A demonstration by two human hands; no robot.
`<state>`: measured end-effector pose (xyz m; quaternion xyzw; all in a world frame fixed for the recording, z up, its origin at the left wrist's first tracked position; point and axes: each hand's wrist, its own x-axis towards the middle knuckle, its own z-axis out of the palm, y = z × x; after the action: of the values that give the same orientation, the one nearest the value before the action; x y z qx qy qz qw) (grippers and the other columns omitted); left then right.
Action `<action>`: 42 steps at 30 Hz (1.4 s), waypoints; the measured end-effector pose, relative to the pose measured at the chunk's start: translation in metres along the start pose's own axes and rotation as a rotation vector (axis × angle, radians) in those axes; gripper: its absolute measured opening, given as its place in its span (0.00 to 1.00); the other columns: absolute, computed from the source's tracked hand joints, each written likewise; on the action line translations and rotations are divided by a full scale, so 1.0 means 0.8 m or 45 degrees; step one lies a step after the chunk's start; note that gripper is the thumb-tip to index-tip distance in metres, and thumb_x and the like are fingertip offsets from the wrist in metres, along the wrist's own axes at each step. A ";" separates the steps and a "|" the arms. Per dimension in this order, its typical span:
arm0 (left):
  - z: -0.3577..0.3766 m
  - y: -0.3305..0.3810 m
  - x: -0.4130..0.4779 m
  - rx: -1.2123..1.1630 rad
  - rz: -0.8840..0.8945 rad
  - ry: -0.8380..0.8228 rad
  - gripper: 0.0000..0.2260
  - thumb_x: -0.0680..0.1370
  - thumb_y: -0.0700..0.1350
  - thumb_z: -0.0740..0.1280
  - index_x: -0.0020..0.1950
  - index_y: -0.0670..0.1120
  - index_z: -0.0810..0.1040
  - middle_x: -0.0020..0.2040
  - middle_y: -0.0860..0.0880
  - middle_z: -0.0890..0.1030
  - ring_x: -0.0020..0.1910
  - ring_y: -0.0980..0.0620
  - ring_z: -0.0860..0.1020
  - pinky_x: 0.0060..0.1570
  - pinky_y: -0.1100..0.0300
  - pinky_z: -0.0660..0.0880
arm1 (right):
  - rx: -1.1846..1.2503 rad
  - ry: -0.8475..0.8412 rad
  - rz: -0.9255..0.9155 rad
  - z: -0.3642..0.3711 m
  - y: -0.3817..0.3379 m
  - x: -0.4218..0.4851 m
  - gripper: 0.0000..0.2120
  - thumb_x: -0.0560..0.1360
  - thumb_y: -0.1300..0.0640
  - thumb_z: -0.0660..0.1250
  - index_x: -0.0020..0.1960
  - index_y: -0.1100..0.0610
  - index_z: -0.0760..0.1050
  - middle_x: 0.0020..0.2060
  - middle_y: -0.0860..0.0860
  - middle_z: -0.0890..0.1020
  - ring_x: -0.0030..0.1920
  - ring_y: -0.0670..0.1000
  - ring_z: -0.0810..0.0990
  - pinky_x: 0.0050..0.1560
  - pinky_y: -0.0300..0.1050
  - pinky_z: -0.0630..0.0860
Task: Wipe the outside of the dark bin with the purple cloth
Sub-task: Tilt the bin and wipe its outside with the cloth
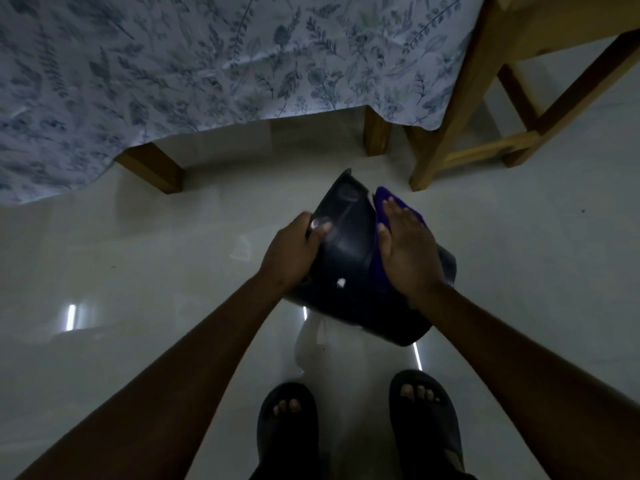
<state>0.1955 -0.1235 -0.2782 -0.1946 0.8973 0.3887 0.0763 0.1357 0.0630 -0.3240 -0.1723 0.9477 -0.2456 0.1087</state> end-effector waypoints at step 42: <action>0.006 0.000 0.024 -0.020 -0.081 -0.013 0.15 0.82 0.54 0.54 0.55 0.45 0.74 0.47 0.47 0.80 0.45 0.48 0.78 0.46 0.56 0.75 | -0.350 -0.043 -0.293 0.038 -0.009 -0.102 0.28 0.81 0.46 0.48 0.79 0.52 0.50 0.78 0.51 0.53 0.78 0.57 0.50 0.74 0.62 0.54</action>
<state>0.1780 -0.1255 -0.2870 -0.2217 0.8872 0.3940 0.0916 0.2214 0.0753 -0.3362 -0.2968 0.9445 -0.1215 0.0714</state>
